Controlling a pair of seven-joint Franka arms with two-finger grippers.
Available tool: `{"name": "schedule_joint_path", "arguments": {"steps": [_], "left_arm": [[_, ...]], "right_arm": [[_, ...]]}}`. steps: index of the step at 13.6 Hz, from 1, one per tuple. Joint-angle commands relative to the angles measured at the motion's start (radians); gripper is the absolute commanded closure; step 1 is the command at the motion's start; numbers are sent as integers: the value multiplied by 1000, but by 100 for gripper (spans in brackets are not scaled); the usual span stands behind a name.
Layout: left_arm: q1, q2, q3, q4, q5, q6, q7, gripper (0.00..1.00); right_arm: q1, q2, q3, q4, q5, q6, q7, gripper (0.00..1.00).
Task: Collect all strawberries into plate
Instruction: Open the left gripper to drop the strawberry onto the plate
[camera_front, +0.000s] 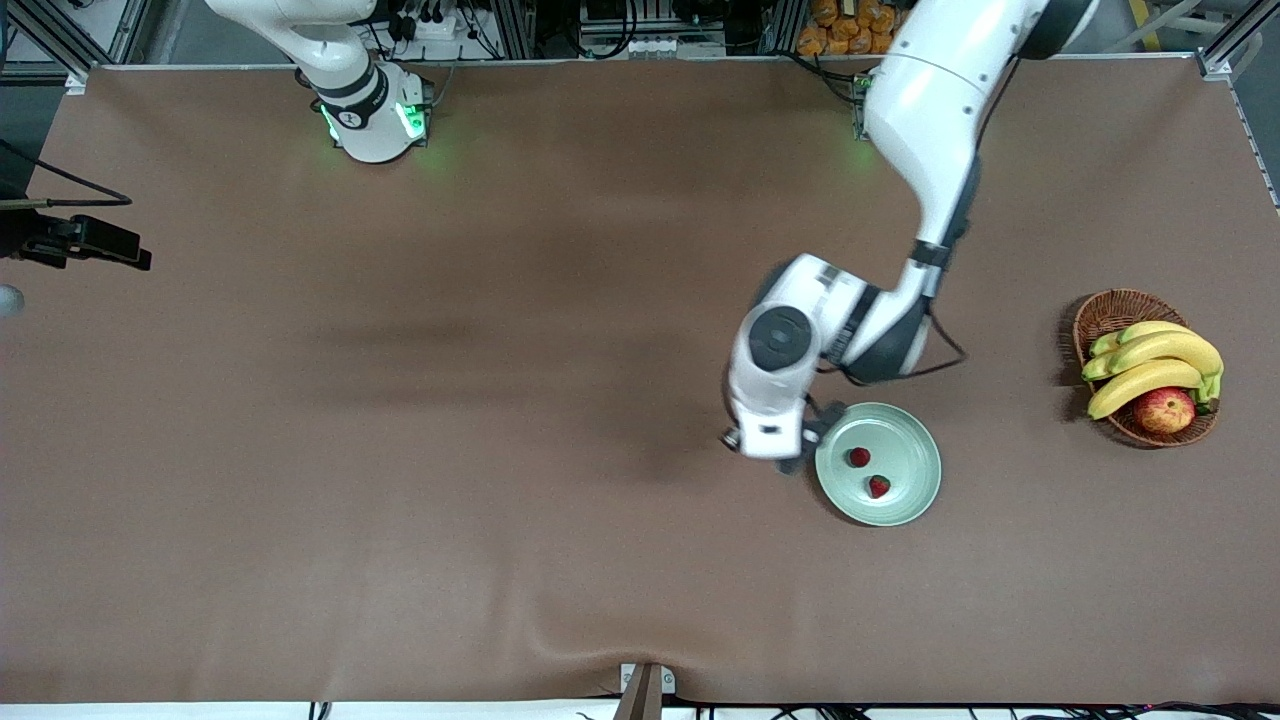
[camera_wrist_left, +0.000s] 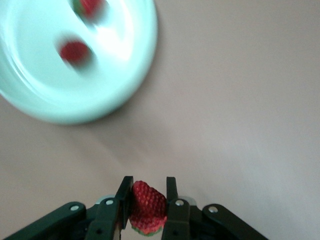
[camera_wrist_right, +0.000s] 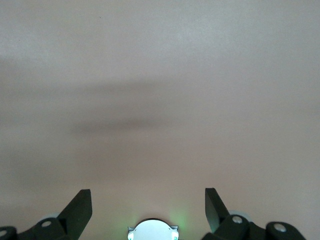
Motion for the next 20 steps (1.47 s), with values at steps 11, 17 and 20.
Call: {"name": "schedule_joint_path", "arguments": {"steps": [11, 17, 20], "left_arm": [[201, -15, 58, -88, 6, -41, -5, 56], [211, -174, 58, -80, 6, -121, 214, 0], [237, -285, 55, -80, 8, -164, 355, 0]], "right_arm": [[-5, -9, 16, -5, 46, 11, 24, 0], [-5, -7, 16, -5, 46, 21, 23, 0], [-5, -7, 16, -4, 46, 27, 20, 0]]}}
